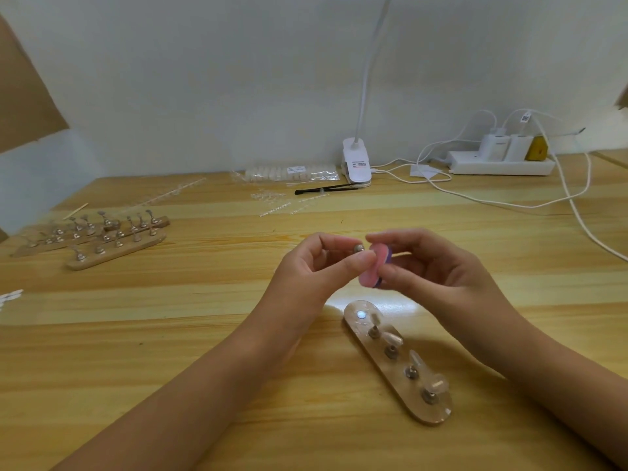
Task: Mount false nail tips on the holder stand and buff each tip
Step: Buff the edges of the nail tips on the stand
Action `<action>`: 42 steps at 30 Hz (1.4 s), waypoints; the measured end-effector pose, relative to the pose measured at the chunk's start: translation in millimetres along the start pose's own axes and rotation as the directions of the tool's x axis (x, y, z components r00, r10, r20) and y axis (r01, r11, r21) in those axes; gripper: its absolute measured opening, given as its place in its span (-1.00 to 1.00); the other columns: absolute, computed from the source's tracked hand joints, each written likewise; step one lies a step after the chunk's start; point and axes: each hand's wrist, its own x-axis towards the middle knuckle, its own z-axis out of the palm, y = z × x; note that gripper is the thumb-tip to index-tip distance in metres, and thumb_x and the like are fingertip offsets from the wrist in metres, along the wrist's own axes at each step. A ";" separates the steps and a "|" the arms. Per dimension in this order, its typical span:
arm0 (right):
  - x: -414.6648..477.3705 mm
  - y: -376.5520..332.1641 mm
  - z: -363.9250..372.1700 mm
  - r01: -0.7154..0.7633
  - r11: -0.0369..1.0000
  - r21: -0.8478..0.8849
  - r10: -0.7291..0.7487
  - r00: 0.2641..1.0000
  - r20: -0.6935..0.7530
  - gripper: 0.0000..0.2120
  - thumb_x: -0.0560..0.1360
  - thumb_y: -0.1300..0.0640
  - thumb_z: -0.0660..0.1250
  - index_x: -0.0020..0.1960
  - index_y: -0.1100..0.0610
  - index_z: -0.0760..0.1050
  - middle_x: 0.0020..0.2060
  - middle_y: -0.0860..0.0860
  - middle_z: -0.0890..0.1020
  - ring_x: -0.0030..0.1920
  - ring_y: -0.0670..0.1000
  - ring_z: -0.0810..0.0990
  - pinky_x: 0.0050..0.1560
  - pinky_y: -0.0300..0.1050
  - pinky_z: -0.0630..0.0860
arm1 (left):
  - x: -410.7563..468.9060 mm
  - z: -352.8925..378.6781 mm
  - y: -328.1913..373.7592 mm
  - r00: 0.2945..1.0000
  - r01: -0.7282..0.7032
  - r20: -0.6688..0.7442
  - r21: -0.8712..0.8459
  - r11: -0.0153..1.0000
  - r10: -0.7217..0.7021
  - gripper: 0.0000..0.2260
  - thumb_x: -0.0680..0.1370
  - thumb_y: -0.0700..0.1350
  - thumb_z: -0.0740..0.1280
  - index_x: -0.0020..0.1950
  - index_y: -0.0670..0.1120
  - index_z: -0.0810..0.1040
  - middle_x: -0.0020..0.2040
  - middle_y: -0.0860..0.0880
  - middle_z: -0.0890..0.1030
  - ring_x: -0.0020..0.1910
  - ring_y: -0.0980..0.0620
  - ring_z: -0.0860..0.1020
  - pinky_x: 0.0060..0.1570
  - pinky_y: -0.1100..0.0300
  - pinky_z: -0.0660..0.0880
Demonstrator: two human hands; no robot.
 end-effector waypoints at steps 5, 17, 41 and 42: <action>0.0 -0.4 -0.1 0.014 1.000 -0.009 -0.014 1.000 -0.018 -0.67 0.40 0.17 0.41 0.15 0.16 0.55 -0.10 0.12 0.69 -0.06 0.04 0.69 0.00 -0.19 0.59 | 0.1 -0.1 -0.7 1.000 0.002 -0.004 0.006 1.000 -0.002 -0.79 0.38 0.03 0.50 -0.02 0.05 0.65 -0.09 0.07 0.69 -0.03 0.16 0.64 0.07 0.21 0.52; 0.2 1.2 -2.2 -0.016 1.000 -0.019 0.015 0.999 -0.049 -0.65 0.35 0.12 0.45 0.10 0.15 0.51 -0.06 0.09 0.68 -0.06 0.06 0.70 -0.04 -0.19 0.60 | -0.3 -0.6 2.4 1.000 0.005 -0.013 0.038 0.999 -0.004 -0.74 0.40 0.04 0.48 0.06 0.01 0.69 -0.03 0.01 0.71 -0.01 0.13 0.64 0.20 0.13 0.49; -0.7 -1.3 -3.0 -0.149 0.989 0.020 0.147 0.986 0.073 -0.72 0.38 0.14 0.45 0.08 0.16 0.59 -0.03 0.14 0.68 -0.07 0.09 0.72 -0.04 -0.19 0.61 | -2.4 3.1 4.9 0.999 -0.031 -0.009 0.053 0.998 0.031 -0.64 0.29 0.17 0.47 -0.08 -0.04 0.57 -0.08 -0.10 0.71 -0.01 -0.05 0.66 0.33 -0.13 0.46; -0.1 -1.2 -3.1 -0.144 0.989 0.034 0.142 0.989 0.050 -0.69 0.36 0.13 0.46 0.08 0.16 0.58 -0.05 0.12 0.69 -0.08 0.09 0.72 -0.05 -0.19 0.61 | -2.1 3.3 4.9 0.999 -0.030 -0.012 0.051 0.998 0.031 -0.64 0.28 0.17 0.47 -0.09 -0.04 0.57 -0.08 -0.11 0.70 -0.02 -0.04 0.64 0.32 -0.12 0.46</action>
